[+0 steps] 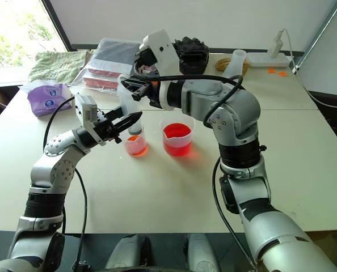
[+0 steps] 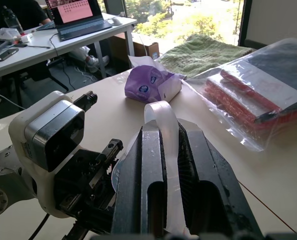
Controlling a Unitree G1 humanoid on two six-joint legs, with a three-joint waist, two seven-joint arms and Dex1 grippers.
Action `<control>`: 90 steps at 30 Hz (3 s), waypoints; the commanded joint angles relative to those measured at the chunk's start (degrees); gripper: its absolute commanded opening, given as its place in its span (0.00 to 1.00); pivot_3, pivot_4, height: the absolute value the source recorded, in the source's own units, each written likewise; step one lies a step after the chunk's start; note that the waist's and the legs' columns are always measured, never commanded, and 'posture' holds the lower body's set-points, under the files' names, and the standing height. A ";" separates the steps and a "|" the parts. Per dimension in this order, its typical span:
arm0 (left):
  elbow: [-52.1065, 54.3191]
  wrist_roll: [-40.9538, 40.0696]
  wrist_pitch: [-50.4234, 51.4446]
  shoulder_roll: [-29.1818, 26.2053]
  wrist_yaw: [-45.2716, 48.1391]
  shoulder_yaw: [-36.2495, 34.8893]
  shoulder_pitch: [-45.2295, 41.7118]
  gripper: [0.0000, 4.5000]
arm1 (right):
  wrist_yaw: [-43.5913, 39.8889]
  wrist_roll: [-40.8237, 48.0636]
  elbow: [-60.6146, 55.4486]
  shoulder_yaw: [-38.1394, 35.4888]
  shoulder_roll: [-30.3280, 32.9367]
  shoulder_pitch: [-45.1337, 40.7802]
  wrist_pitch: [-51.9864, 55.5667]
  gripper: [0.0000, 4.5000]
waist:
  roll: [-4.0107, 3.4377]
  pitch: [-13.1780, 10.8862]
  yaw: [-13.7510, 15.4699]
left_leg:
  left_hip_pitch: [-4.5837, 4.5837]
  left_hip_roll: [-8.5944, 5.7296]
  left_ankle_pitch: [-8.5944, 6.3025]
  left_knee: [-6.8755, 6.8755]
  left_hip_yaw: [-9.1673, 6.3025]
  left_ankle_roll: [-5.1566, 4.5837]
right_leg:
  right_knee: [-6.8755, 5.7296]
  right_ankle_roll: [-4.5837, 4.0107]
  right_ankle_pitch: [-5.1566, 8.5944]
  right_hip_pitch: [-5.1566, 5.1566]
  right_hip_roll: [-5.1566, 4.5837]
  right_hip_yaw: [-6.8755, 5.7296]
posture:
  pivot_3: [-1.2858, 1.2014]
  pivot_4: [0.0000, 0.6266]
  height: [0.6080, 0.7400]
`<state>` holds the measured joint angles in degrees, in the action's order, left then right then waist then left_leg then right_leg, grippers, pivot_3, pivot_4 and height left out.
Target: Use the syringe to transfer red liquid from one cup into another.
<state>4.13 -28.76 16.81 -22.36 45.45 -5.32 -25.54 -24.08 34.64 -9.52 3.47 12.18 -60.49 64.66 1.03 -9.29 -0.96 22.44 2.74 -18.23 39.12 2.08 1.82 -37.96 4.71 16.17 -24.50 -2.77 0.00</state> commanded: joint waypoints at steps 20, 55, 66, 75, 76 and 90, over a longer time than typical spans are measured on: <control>2.14 -1.02 -2.16 -0.72 -0.68 -2.18 -2.06 0.33 | -2.66 -0.01 2.96 -1.56 0.85 -3.13 -0.04 0.99 | -0.01 0.00 0.01 | 0.00 -0.01 0.00 -0.01 -0.01 0.00 | 0.02 0.00 0.00 0.00 0.00 -0.01 | 0.52 0.24 1.00; -5.75 -37.35 34.84 -4.94 -22.93 -22.96 -15.46 0.33 | -1.45 4.18 3.43 -12.99 9.13 1.18 5.07 0.99 | 0.02 -0.02 -0.03 | 0.02 0.01 0.00 -0.05 -0.02 0.00 | 0.08 0.00 0.00 0.00 0.01 0.00 | 0.52 0.24 1.00; -19.30 -49.71 52.63 -18.56 -28.18 -30.32 -13.90 0.33 | -0.26 5.42 2.47 -12.64 8.52 3.36 6.08 0.99 | 0.01 -0.03 -0.19 | 0.02 -0.03 0.01 -0.08 -0.06 0.02 | 0.07 0.00 0.00 -0.02 0.01 -0.05 | 0.52 0.24 1.00; -19.63 -38.31 57.07 -24.89 -22.41 -20.71 -8.23 0.33 | 0.27 5.97 1.89 -12.37 8.44 4.43 6.32 0.99 | 0.00 -0.03 0.08 | 0.02 -0.12 0.02 -0.08 -0.05 0.04 | 0.09 -0.01 0.01 -0.02 -0.01 -0.05 | 0.52 0.24 1.00; -19.49 -37.28 57.04 -24.83 -21.76 -19.93 -7.88 0.33 | 0.37 6.04 1.81 -12.38 8.44 4.49 6.35 0.99 | 0.00 -0.03 0.02 | 0.02 -0.13 0.02 -0.09 -0.04 0.04 | 0.10 -0.01 0.01 -0.02 -0.02 -0.05 | 0.52 0.24 1.00; -27.37 -24.17 61.34 -18.91 -20.79 -11.35 -10.99 0.33 | 3.15 6.16 -0.46 -13.35 8.72 5.64 7.78 0.99 | 0.01 -0.04 -0.02 | 0.02 -0.10 0.02 -0.12 -0.02 0.04 | 0.09 -0.01 0.01 -0.05 0.00 -0.04 | 0.52 0.24 1.00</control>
<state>-22.92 -54.86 78.19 -41.25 24.77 -16.95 -35.79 -21.18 39.71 -7.31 -8.36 20.88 -54.47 72.42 1.03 -9.33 -0.98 22.46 2.63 -18.21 39.00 2.06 1.86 -37.87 4.69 16.18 -24.55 -2.77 -0.04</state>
